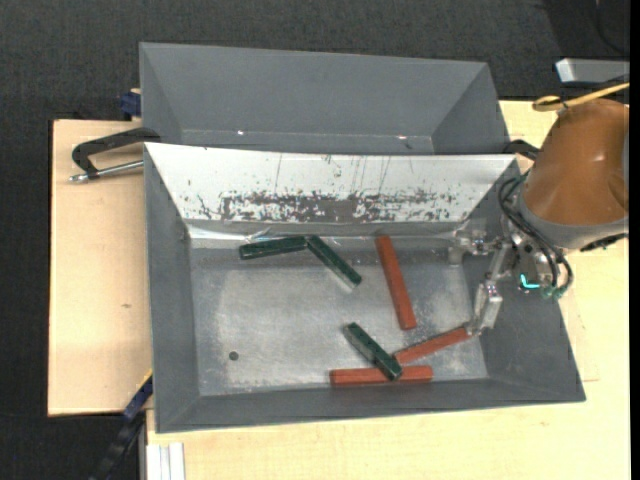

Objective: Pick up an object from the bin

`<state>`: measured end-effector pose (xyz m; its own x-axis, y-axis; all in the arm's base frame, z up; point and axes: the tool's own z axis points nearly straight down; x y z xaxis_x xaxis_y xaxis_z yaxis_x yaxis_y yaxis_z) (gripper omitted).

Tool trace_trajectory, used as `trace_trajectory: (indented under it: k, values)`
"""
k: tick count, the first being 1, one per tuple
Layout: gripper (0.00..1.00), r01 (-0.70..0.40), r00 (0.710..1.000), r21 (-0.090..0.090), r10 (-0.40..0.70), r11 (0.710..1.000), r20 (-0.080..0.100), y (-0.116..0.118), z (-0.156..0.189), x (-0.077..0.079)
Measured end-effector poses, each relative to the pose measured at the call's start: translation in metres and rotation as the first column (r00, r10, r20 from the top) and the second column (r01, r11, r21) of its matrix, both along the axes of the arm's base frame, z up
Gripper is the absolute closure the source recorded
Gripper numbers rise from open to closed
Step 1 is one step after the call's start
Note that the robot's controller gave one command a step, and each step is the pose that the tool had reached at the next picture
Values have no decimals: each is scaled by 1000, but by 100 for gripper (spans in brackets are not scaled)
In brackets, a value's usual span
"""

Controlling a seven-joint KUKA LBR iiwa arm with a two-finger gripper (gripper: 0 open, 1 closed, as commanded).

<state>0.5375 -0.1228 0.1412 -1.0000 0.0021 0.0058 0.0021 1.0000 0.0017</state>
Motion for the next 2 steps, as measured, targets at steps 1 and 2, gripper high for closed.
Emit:
trace_trajectory:
  k: [1,2]
  values:
    - [0,-2,1000,-2,2,1000,8,0,4,2]
    - [0,-88,996,-3,88,996,14,1,-14,-13]
